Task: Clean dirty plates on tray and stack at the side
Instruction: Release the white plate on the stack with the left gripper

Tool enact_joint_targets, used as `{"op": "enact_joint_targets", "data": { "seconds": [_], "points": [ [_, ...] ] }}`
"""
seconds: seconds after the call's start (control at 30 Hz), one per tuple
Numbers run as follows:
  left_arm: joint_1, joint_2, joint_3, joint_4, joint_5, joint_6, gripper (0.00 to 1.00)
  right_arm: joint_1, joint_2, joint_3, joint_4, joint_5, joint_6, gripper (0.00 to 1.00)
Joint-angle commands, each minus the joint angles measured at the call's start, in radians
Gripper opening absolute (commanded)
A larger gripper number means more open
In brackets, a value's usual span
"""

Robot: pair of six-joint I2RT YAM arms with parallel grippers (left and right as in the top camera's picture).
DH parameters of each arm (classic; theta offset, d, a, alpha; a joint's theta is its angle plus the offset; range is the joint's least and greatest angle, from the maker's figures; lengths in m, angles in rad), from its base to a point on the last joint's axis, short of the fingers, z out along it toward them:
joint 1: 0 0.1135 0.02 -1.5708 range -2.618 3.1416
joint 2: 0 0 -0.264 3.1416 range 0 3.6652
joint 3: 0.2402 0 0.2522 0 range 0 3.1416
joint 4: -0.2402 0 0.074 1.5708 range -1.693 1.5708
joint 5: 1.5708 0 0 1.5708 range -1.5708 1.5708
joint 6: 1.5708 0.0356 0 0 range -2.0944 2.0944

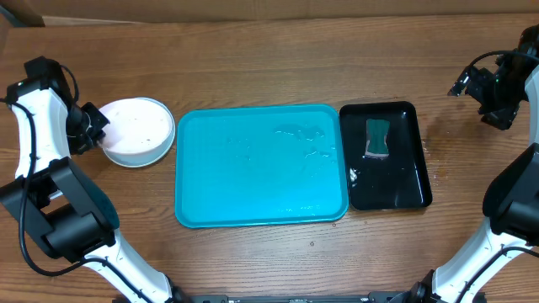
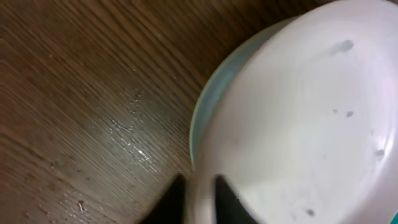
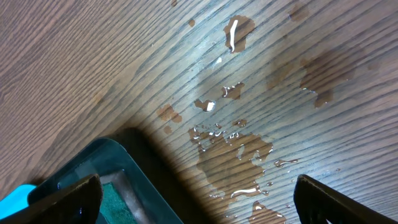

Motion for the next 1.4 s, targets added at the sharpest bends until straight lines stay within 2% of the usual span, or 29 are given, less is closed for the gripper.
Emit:
{"op": "enact_joint_targets", "data": {
  "seconds": [0.0,0.07,0.23,0.33,0.7,1.37],
  "points": [
    [0.003,0.004,0.0,0.006,0.005,-0.014,0.7,0.003,-0.01,0.002,0.003,-0.008,0.001,1.0],
    [0.003,0.003,0.0,0.014,0.07,0.022,0.88,0.003,-0.01,0.002,0.003,-0.008,0.001,1.0],
    [-0.003,0.004,0.0,0.031,0.28,0.156,0.95,0.003,-0.01,0.002,0.003,-0.008,0.001,1.0],
    [-0.018,0.004,0.0,0.032,0.354,0.197,0.99,0.003,-0.01,0.002,0.003,-0.008,0.001,1.0],
    [-0.101,0.003,0.0,0.033,0.36,0.196,1.0,0.003,-0.01,0.002,0.003,-0.008,0.001,1.0],
    [-0.105,0.003,0.0,0.033,0.359,0.196,1.0,0.003,-0.01,0.002,0.003,-0.008,0.001,1.0]
  ]
}}
